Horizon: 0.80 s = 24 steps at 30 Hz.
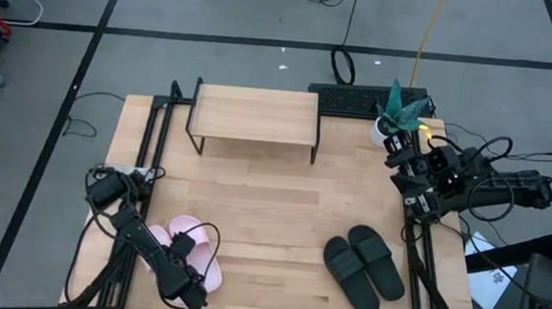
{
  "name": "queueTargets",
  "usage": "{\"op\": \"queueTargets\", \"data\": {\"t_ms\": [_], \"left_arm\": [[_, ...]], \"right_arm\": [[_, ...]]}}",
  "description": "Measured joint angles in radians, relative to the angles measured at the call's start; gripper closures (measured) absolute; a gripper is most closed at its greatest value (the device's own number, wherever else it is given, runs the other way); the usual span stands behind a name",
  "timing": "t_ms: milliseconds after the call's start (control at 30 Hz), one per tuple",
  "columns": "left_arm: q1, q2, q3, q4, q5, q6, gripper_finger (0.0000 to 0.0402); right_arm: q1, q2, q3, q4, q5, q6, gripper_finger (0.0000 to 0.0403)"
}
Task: Pick and place slides into the shelf
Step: Put the left pink slipper on the shelf
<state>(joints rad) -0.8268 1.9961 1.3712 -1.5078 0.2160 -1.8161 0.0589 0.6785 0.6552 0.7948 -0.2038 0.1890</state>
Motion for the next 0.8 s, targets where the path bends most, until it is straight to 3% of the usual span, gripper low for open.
{"op": "queueTargets", "data": {"t_ms": [100,567,800], "left_arm": [[-0.001,0.001,0.038,-0.062,-0.001,-0.003,0.04],[-0.029,-0.01,0.095,-0.063,0.039,-0.055,0.0401],[-0.029,-0.038,0.177,-0.06,0.002,-0.067,0.0401]], "right_arm": [[0.0,0.0,0.0,-0.001,0.015,0.0,0.0273],[0.0,0.0,0.0,-0.003,0.024,0.0,0.0273],[0.0,0.0,0.0,-0.006,0.028,0.0,0.0273]]}}
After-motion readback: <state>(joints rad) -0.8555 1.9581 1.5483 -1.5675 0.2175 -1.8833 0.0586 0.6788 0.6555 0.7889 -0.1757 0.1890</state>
